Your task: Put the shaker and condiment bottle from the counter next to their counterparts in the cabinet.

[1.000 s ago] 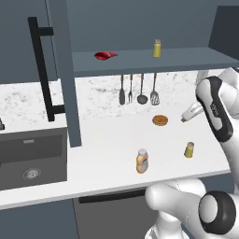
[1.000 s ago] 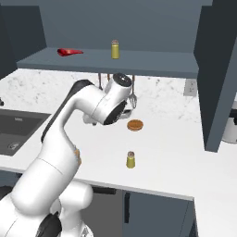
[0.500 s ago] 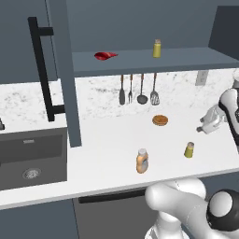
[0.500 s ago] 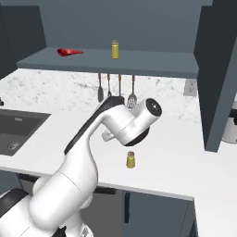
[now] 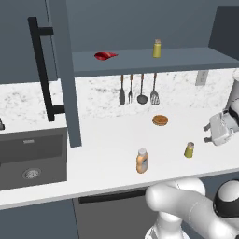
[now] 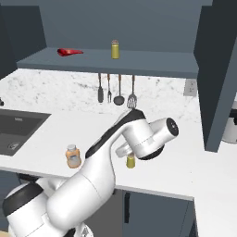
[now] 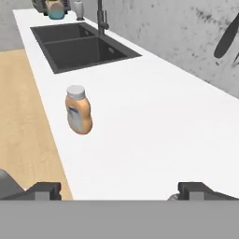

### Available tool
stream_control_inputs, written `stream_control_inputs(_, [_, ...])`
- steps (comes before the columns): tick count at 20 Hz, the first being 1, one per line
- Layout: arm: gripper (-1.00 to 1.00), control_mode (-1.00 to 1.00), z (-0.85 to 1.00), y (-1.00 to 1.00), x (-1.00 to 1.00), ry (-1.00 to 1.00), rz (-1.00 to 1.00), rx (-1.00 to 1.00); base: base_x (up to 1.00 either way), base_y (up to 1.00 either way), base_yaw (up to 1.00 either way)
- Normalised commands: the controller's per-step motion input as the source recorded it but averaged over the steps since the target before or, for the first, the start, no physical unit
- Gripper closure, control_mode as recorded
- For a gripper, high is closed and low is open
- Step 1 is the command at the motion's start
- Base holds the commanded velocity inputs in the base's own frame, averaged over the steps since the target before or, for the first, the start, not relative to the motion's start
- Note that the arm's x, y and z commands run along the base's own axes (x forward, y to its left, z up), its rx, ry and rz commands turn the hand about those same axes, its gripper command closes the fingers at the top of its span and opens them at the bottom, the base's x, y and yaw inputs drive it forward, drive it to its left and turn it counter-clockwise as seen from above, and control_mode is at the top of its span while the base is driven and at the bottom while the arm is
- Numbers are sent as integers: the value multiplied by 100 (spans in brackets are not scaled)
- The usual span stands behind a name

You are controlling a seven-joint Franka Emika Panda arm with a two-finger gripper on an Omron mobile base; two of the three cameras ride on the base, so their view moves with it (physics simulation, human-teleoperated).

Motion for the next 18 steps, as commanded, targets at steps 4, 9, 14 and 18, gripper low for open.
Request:
stream_control_inputs(4, [-100,-100,-36,-8,-4,-7,5,0,0,0,0])
stream_control_inputs(9, [-100,-100,-17,-3,-3,-9,0,6,0,0,0])
stream_control_inputs(14, [-100,-100,-34,0,0,-2,1,0,0,0,0])
stream_control_inputs(18, [-100,-100,-53,0,0,0,4,0,0,0,0])
